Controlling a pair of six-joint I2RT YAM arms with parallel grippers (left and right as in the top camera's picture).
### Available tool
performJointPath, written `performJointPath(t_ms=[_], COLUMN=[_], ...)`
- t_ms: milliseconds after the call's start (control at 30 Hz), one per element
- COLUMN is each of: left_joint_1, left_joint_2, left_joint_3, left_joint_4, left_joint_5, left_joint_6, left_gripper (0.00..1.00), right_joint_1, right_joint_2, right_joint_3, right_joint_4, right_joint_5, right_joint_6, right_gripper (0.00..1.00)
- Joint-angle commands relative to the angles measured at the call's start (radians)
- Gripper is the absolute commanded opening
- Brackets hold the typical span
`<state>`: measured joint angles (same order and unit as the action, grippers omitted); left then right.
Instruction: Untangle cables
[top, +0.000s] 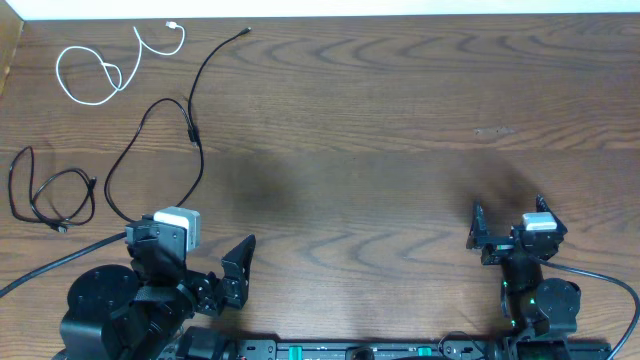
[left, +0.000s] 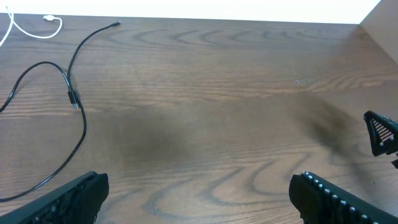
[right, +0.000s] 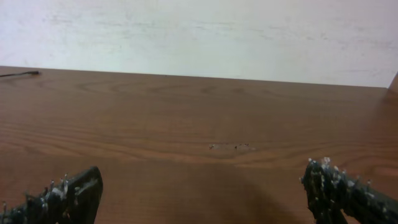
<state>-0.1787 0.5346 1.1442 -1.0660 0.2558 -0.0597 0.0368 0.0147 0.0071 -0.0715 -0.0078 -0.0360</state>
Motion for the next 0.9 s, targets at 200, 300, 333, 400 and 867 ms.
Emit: performJointPath(t_ms=[200,300,333,400,867], left_joint_1=[-0.002,-0.002,-0.002,-0.002,-0.001], left_joint_2=[-0.001,-0.001,-0.001,-0.001,-0.027], left_joint_3=[0.008,0.008,0.008,0.008,-0.076], left_joint_4=[-0.01,-0.044,-0.056,-0.08,-0.126], left_joint_5=[-0.006,-0.006,-0.007,-0.006,-0.007], left_joint_6=[-0.006,-0.006,-0.006,-0.006,-0.093], left_gripper=[0.98,0.98,0.98,0.98,0.98], right_joint_1=[0.006,0.006,0.006,0.006,0.006], right_joint_2=[-0.01,-0.01,-0.01,-0.01,-0.01], right_joint_3=[-0.002,-0.002,-0.002,-0.002,-0.002], right_joint_4=[-0.006,-0.006,-0.006,-0.006,-0.006], right_joint_5=[-0.001,-0.001,-0.001,-0.001,-0.001], right_joint_6=[0.013,0.013,0.013,0.013,0.013], right_gripper=[0.99,0.99,0.99,0.99,0.99])
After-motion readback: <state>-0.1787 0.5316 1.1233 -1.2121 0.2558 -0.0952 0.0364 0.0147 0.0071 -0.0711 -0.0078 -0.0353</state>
